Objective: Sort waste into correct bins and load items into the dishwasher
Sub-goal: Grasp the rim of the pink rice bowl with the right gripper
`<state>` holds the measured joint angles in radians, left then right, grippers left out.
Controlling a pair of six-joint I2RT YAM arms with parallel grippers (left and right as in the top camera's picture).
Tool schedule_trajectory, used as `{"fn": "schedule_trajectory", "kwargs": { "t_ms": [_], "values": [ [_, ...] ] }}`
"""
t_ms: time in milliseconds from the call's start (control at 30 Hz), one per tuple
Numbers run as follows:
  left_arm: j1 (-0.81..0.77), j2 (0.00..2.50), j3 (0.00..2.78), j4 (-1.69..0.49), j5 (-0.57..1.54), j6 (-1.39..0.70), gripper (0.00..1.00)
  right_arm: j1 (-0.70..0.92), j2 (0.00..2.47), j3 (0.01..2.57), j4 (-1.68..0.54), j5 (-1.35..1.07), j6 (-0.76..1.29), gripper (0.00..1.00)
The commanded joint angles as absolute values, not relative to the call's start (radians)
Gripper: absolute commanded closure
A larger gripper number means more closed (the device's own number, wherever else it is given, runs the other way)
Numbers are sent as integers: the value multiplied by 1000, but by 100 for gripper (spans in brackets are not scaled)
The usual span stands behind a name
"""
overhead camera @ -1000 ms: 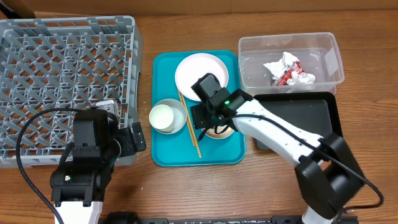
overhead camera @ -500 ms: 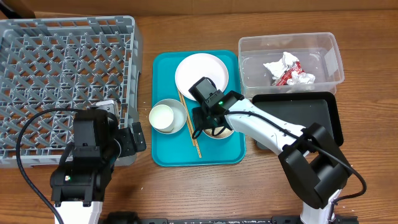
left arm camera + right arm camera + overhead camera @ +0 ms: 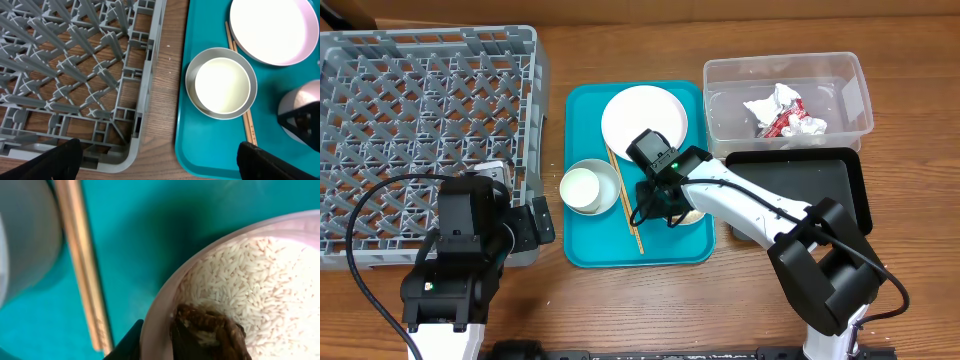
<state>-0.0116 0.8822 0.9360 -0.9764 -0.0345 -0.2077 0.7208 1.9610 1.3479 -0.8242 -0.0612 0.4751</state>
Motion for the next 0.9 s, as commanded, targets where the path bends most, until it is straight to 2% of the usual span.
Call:
{"fn": "schedule_trajectory", "kwargs": {
  "t_ms": [0, 267, 567, 867],
  "values": [
    [-11, 882, 958, -976, -33, -206, 0, 725, 1958, 1348, -874, -46, 495, 83],
    [-11, 882, 958, -976, -33, -206, 0, 725, 1958, 1348, -892, -46, 495, 95],
    [-11, 882, 958, -976, -33, -206, 0, 725, 1920, 1401, -941, -41, 464, 96],
    [-11, 882, 958, -976, -34, -206, 0, 711, 1733, 1505, -1066, 132, 464, 96]
  ]
}}
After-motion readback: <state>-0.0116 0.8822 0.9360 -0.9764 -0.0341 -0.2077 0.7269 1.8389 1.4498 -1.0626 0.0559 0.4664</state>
